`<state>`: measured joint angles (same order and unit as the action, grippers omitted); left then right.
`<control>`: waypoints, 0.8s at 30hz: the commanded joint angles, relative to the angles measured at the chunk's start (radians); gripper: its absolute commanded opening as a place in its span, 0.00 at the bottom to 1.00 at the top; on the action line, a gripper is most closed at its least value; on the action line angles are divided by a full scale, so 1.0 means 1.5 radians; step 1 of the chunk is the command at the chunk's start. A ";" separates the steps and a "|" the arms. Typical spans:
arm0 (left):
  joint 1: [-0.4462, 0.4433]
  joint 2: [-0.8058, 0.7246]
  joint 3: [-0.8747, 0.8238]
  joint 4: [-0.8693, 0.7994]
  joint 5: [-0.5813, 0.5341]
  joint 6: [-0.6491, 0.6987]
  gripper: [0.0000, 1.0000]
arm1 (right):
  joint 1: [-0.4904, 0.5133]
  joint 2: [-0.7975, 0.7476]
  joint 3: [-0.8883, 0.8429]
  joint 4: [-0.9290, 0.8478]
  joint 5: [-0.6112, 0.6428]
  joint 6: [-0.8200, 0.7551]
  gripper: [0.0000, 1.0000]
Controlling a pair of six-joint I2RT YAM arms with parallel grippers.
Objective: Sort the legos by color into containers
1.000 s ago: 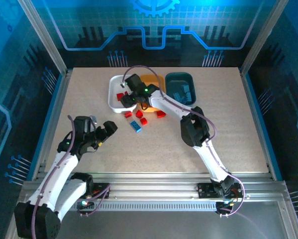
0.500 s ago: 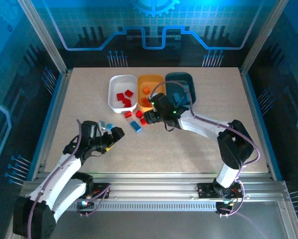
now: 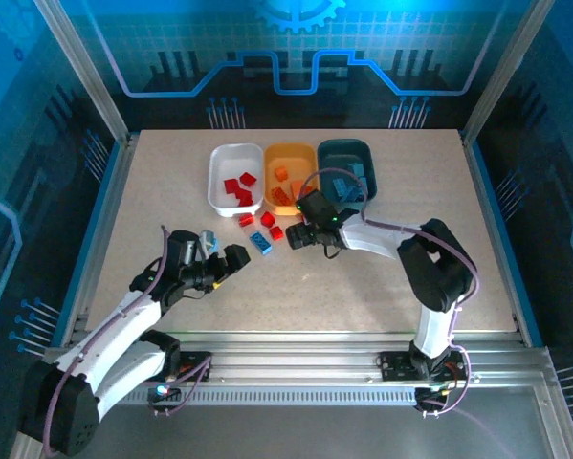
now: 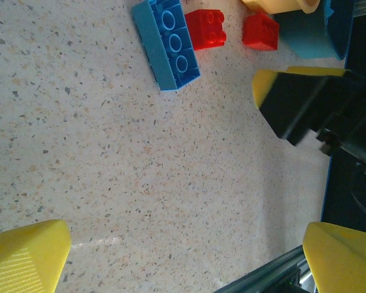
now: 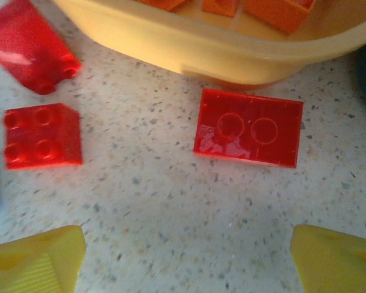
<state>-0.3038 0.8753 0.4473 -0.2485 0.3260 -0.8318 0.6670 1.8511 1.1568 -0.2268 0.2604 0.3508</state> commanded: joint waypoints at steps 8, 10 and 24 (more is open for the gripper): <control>-0.002 -0.030 0.001 -0.017 -0.028 0.011 0.99 | -0.040 0.087 0.078 -0.011 0.030 0.018 0.88; -0.002 -0.030 0.001 -0.018 -0.027 0.011 0.99 | -0.044 0.099 0.083 -0.003 0.015 0.021 0.86; -0.002 -0.029 0.011 -0.030 -0.037 0.015 0.99 | -0.043 0.127 0.094 0.034 0.040 0.035 0.63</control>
<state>-0.3038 0.8394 0.4469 -0.2584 0.2878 -0.8318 0.6075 2.0277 1.2888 -0.2047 0.2977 0.3943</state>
